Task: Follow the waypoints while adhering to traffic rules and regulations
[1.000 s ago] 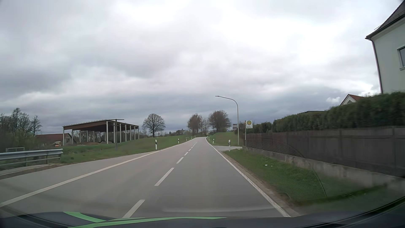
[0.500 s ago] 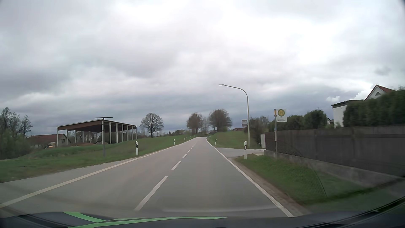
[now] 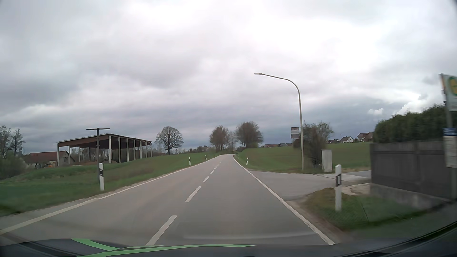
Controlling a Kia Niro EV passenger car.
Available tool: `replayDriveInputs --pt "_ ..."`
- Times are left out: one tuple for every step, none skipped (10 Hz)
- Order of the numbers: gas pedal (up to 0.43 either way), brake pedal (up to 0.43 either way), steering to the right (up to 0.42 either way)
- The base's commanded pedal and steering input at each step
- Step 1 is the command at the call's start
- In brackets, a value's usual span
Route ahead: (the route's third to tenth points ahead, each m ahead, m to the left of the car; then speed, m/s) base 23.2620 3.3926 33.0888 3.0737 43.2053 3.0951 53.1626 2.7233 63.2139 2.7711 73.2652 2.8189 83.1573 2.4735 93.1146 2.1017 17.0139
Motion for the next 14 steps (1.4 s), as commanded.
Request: replayDriveInputs --pt "0.169 0.0 -0.001" --pt "0.169 0.0 -0.001" --pt "0.169 0.0 -0.001" --pt "0.169 0.0 0.0" --pt "0.169 0.0 -0.001" --pt "0.169 0.0 -0.001" --pt "0.169 0.0 0.0" --pt "0.169 0.0 0.0" --pt "0.169 0.0 0.0" --pt "0.169 0.0 0.0" --pt "0.169 0.0 0.0" --pt "0.169 0.0 0.001" --pt "0.169 0.0 0.001" --pt "0.169 0.0 0.001"
